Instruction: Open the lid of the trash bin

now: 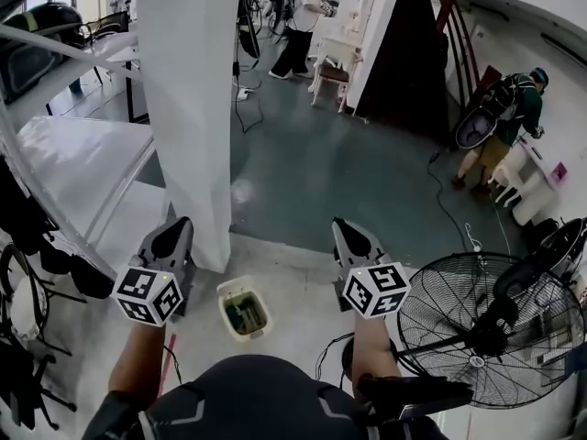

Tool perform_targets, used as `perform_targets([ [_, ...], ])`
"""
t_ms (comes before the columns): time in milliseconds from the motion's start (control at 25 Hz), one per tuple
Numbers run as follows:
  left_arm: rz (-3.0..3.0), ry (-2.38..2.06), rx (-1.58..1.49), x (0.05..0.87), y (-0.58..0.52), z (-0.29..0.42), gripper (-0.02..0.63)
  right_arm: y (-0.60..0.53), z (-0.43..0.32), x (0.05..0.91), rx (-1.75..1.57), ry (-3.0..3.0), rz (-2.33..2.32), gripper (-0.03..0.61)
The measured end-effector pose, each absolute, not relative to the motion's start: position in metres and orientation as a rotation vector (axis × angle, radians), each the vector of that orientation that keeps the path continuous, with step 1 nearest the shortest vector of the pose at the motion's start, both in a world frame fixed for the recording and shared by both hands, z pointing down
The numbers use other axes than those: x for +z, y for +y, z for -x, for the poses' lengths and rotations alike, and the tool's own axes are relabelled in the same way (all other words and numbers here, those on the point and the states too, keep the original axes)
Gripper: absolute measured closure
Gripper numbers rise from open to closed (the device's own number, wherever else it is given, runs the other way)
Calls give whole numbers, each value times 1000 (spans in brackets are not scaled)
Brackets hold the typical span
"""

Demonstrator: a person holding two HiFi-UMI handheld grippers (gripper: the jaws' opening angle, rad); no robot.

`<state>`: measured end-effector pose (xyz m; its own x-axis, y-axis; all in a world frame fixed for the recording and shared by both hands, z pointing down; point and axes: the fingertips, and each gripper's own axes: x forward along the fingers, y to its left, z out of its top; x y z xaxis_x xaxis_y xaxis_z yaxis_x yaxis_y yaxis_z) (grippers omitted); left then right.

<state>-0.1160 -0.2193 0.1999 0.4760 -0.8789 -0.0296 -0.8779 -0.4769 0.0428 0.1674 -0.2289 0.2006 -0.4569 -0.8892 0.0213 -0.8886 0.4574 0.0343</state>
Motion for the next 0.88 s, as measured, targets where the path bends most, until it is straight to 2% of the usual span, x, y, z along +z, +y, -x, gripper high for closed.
perform_targets([
  [880, -2646, -1654, -95, 203, -211, 113, 606, -227, -165, 220, 8, -2639, -1595, 552],
])
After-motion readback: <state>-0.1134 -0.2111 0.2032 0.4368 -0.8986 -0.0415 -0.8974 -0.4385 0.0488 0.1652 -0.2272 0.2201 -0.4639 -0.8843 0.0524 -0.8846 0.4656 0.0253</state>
